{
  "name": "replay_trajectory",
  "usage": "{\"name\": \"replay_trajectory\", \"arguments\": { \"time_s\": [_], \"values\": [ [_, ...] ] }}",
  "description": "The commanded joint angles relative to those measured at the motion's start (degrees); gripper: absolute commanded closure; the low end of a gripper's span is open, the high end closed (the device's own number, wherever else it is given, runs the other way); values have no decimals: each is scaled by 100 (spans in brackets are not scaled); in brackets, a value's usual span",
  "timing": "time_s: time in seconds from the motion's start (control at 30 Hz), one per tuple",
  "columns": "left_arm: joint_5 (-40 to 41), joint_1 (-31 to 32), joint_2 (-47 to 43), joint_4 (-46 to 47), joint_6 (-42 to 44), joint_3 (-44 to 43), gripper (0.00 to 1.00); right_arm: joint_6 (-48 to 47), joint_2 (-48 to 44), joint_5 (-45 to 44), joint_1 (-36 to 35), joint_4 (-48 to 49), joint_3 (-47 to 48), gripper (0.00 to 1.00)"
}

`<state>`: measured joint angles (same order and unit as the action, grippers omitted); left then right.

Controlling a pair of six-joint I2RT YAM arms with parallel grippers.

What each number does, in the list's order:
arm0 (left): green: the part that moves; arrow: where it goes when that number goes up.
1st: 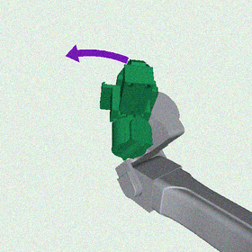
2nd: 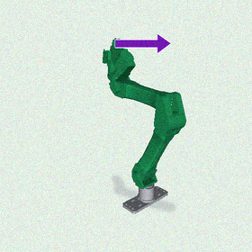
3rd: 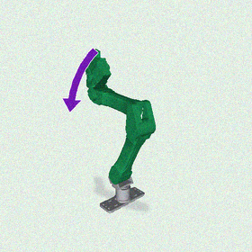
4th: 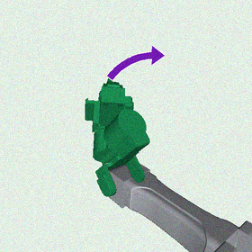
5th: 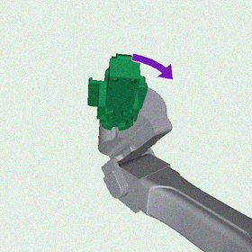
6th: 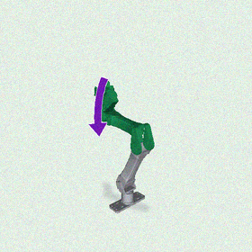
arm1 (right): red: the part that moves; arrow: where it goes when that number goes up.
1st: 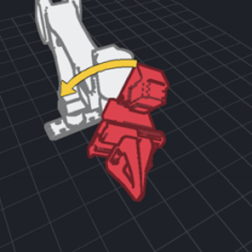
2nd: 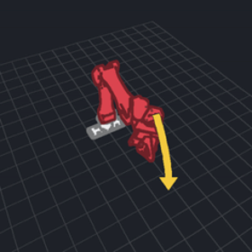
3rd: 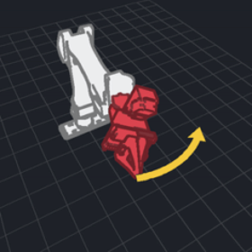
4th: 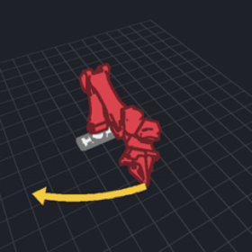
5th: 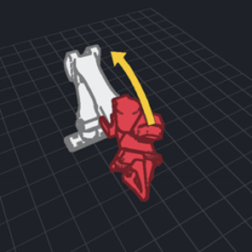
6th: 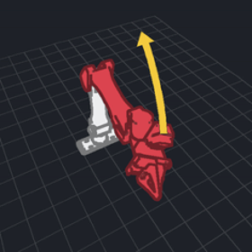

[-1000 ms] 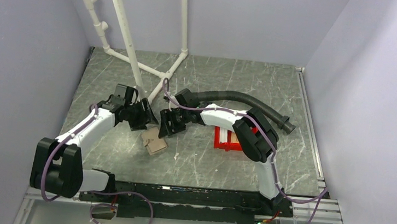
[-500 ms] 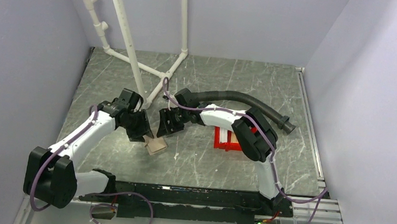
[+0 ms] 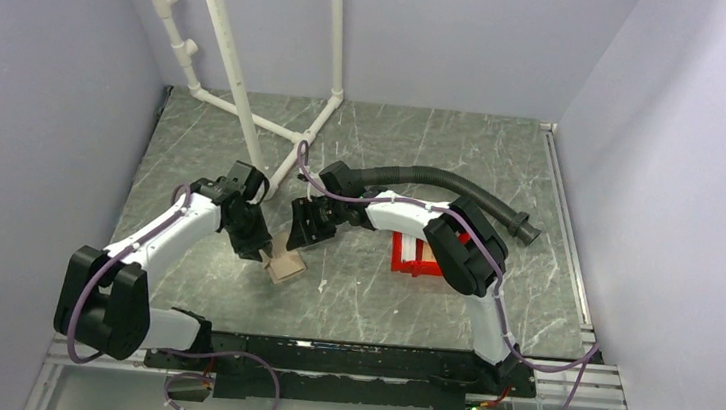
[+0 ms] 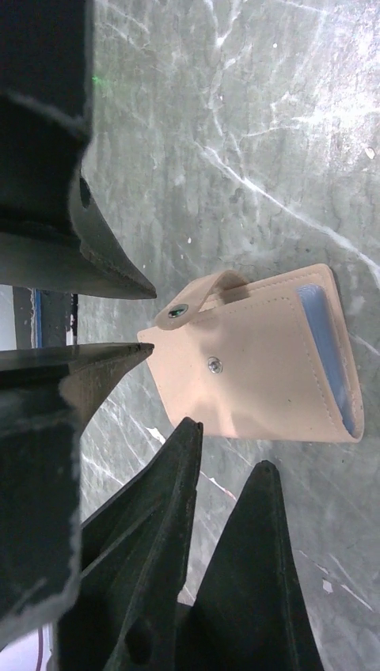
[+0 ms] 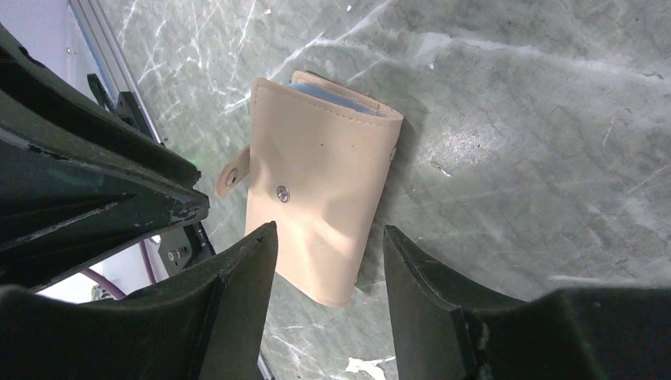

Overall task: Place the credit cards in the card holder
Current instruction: Close the card holder at the center of the board.

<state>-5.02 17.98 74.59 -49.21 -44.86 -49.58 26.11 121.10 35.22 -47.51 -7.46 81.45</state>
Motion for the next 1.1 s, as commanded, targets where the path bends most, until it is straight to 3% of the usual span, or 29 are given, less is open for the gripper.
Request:
{"name": "replay_trajectory", "arguments": {
  "time_s": [0.0,0.83,1.07],
  "values": [
    [84,22,173,117,-89,-148,69,-25,-8,125,-4,219,0,46],
    [190,30,311,277,7,35,75,-18,22,163,-34,197,31,48],
    [264,30,355,224,86,10,73,-18,36,160,-39,201,42,48]
  ]
}}
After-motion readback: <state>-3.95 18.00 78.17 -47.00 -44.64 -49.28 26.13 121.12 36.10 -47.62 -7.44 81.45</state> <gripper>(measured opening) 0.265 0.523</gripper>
